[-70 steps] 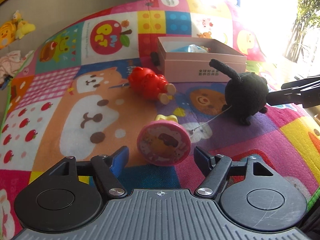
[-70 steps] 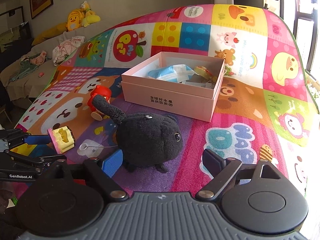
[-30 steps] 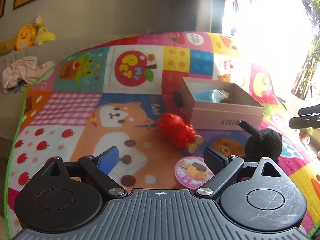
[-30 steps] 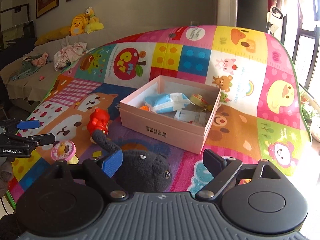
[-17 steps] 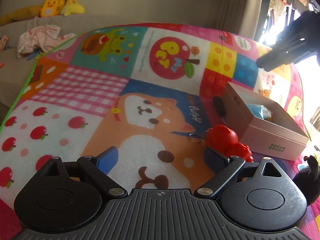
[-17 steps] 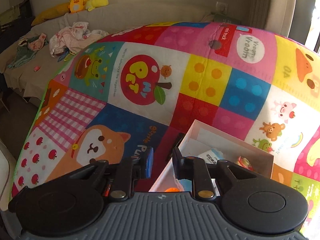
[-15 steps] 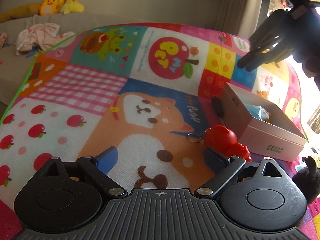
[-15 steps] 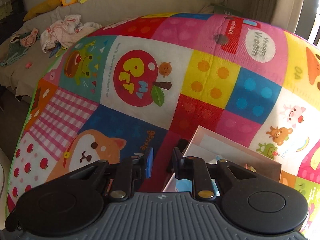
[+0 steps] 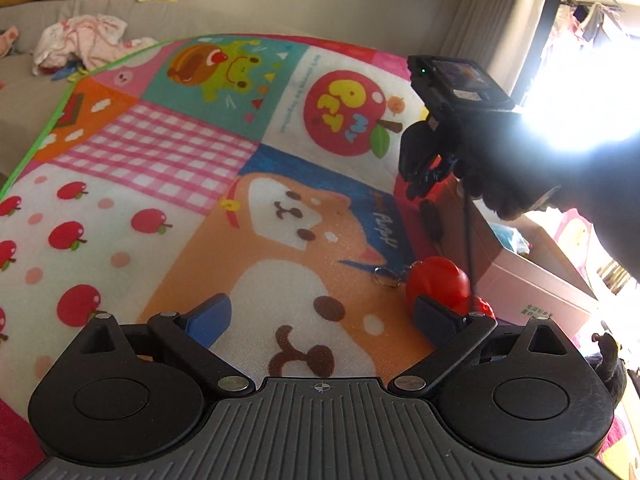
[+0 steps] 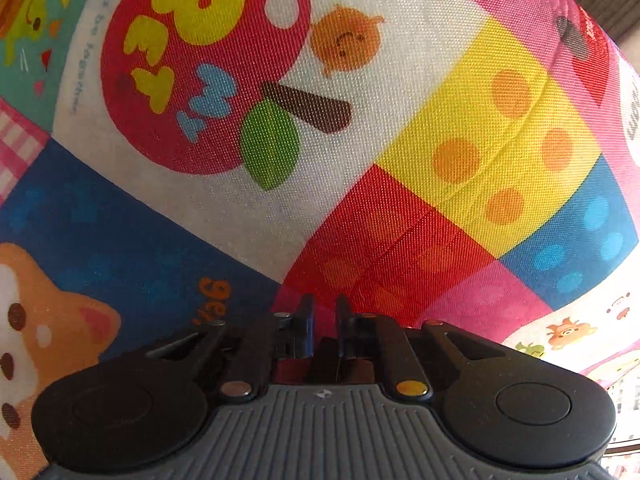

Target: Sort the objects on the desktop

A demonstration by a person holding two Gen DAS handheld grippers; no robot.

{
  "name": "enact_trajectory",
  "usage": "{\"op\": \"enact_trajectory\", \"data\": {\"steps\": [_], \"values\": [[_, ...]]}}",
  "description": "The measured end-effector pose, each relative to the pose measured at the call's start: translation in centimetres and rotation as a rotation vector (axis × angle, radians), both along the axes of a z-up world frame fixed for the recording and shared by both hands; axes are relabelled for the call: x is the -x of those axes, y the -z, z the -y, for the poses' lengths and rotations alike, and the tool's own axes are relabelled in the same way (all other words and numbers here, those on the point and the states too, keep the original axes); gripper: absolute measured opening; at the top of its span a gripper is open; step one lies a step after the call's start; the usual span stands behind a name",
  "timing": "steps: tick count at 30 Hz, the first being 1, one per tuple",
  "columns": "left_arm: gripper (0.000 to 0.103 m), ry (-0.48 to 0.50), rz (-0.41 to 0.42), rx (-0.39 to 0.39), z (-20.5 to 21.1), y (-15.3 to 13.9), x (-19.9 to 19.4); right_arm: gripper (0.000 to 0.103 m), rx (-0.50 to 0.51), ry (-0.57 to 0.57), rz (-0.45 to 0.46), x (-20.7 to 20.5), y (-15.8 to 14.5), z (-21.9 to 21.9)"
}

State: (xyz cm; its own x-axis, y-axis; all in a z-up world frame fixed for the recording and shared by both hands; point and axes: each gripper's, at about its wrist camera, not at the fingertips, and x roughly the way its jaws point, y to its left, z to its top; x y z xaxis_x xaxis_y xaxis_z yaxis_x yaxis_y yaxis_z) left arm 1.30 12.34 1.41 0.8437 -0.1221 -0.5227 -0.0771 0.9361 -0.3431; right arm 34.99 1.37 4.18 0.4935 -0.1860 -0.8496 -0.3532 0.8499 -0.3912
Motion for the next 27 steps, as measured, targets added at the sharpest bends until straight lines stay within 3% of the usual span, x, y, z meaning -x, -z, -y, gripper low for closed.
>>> {"op": "enact_trajectory", "data": {"steps": [13, 19, 23, 27], "values": [[0.101, 0.0, -0.003, 0.017, -0.2, 0.1, -0.1, 0.009, -0.025, -0.071, -0.076, 3.7, -0.4, 0.6], [0.101, -0.001, -0.005, 0.03, -0.4, 0.2, -0.2, 0.009, -0.107, -0.125, -0.17, 7.9, -1.7, 1.3], [0.101, -0.004, -0.01, 0.047, -0.7, 0.3, -0.3, 0.009, -0.16, -0.233, -0.248, 13.3, -2.7, 1.9], [0.101, -0.007, -0.011, 0.048, -0.7, 0.4, -0.3, 0.009, -0.185, -0.262, -0.271, 15.3, -3.8, 1.4]]}}
